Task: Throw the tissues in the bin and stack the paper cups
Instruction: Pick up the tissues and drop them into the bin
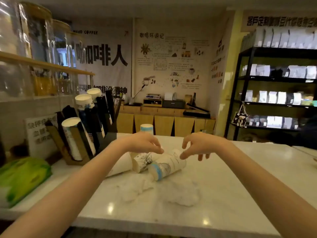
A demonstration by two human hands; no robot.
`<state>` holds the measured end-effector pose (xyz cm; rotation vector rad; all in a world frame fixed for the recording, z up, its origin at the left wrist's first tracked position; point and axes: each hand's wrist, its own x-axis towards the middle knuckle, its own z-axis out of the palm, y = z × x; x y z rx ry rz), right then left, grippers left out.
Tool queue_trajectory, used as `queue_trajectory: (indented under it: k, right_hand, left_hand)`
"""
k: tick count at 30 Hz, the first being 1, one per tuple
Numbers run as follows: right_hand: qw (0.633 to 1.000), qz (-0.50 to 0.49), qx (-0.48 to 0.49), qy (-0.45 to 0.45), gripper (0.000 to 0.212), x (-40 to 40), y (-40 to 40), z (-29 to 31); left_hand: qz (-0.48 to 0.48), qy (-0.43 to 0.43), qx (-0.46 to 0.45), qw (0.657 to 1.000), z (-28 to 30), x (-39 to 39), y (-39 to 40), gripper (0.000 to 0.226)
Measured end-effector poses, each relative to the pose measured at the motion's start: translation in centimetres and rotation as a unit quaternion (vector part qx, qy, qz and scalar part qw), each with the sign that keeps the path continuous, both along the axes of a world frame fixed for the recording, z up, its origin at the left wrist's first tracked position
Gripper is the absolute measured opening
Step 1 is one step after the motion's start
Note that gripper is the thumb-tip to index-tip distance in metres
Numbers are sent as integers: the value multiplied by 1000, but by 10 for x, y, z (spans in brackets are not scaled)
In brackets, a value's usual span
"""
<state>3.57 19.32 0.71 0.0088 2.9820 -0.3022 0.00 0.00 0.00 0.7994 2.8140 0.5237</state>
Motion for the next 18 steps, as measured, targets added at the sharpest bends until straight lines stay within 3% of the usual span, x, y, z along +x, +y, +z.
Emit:
queue_trajectory:
  k: [3,10,13,18]
  right_hand:
    - [996,-16,12,-84,54,6,-5,-27]
    - [991,-31,13,-132,76,13,-12,-80]
    - [995,2,47,-84,56,16,-16,-98]
    - [999,22,40,20,28,19,-20,-118]
  left_hand:
    - [-3,-12,-41,999,-30,-1,-4,38]
    - [7,-23,-137,990,-81,-9,-25,46]
    - [10,-48,-126,991,-98,-7,-33,50]
    - [34,16,-36,999,-124,-3,-39,41]
